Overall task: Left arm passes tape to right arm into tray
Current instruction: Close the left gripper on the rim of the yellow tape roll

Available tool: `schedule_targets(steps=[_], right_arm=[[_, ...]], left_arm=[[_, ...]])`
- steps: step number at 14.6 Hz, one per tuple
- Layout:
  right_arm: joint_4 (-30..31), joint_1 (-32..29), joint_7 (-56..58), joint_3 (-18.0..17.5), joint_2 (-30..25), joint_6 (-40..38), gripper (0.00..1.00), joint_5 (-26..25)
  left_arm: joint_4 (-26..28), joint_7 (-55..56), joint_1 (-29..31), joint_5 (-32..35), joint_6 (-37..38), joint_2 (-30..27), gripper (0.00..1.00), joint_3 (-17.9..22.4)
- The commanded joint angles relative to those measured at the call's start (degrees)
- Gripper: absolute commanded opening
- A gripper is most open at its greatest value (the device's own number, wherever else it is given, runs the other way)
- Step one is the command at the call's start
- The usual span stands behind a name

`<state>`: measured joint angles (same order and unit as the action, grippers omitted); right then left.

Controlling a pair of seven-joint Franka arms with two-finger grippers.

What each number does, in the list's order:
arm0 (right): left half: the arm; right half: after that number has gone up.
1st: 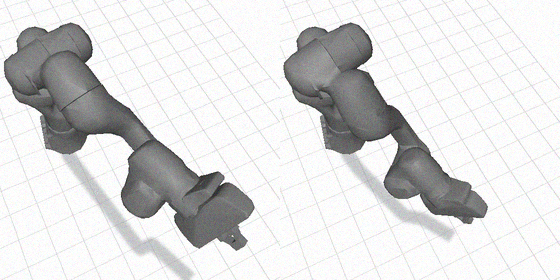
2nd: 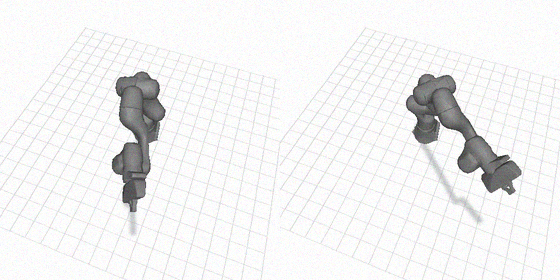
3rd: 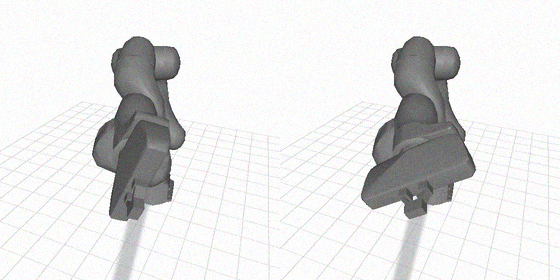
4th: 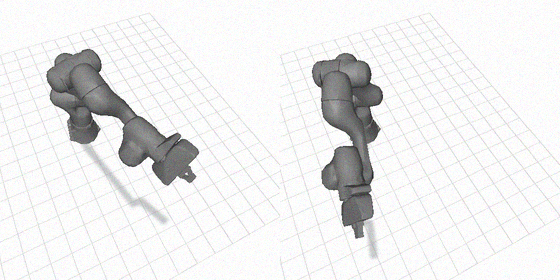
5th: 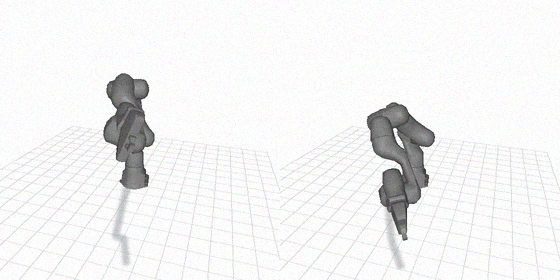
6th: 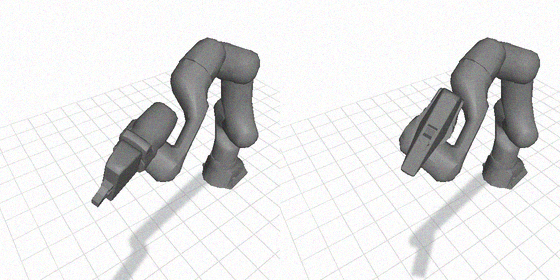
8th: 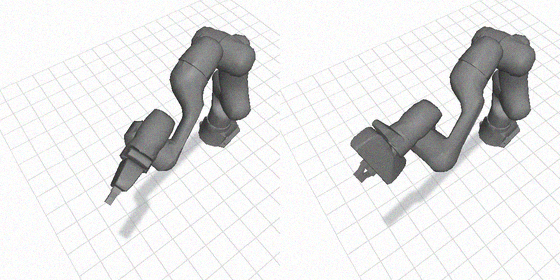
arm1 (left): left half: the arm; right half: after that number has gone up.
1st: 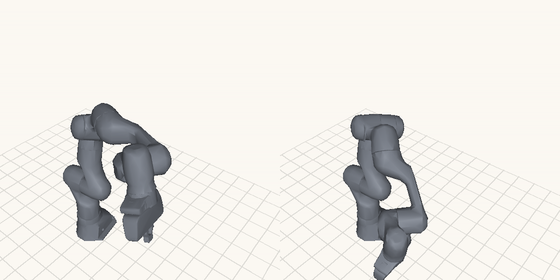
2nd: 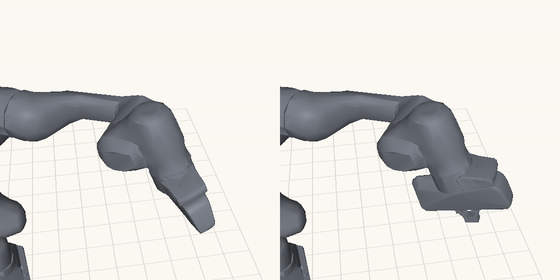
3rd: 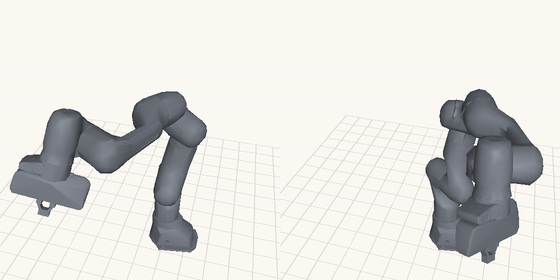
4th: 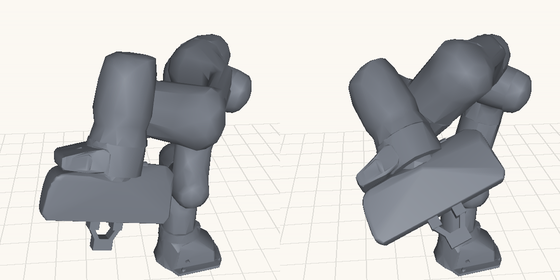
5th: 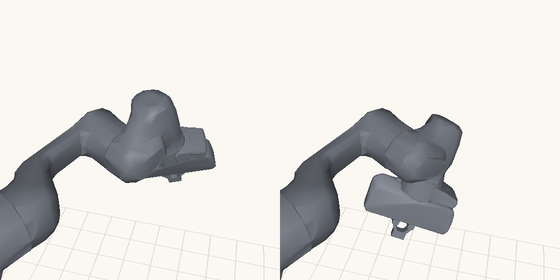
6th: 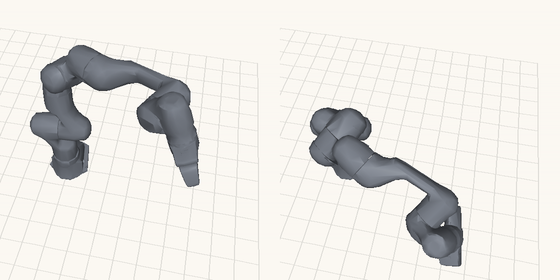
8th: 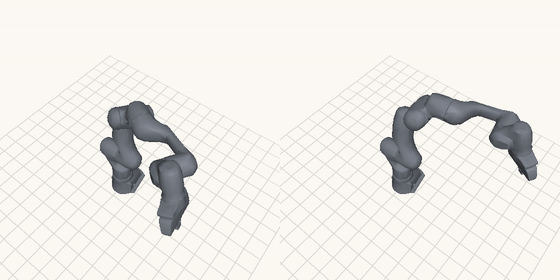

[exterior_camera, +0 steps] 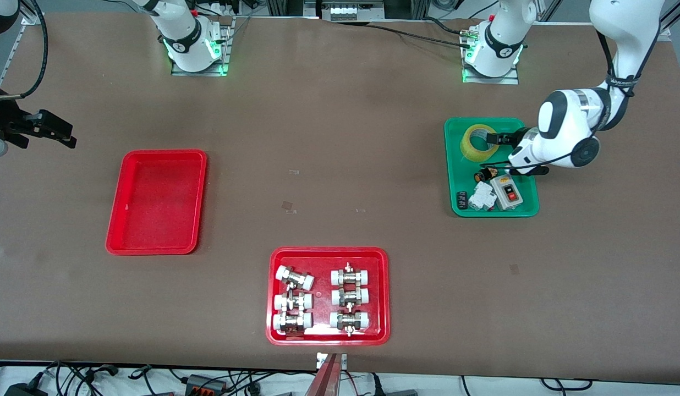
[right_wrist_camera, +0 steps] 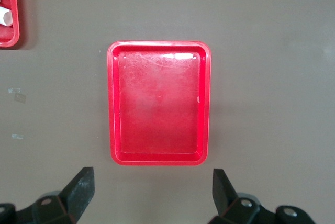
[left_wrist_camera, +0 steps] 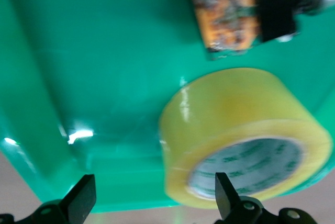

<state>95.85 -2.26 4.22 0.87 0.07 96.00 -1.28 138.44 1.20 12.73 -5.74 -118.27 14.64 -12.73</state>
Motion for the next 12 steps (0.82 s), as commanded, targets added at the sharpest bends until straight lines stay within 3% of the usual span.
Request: schedule_targets(steps=[1,12], right_arm=[[-0.2,0.0,-0.7,0.1,-0.3,-0.6,1.0,0.1],[-0.2,0.0,-0.7,0.1,-0.3,-0.6,1.0,0.1]], left_arm=[[-1.0,7.6,-0.3,-1.0,2.5,-2.0,1.0,-5.3],[-0.9,1.1,3.4,-0.2,0.2,-0.3,1.0,-5.1]])
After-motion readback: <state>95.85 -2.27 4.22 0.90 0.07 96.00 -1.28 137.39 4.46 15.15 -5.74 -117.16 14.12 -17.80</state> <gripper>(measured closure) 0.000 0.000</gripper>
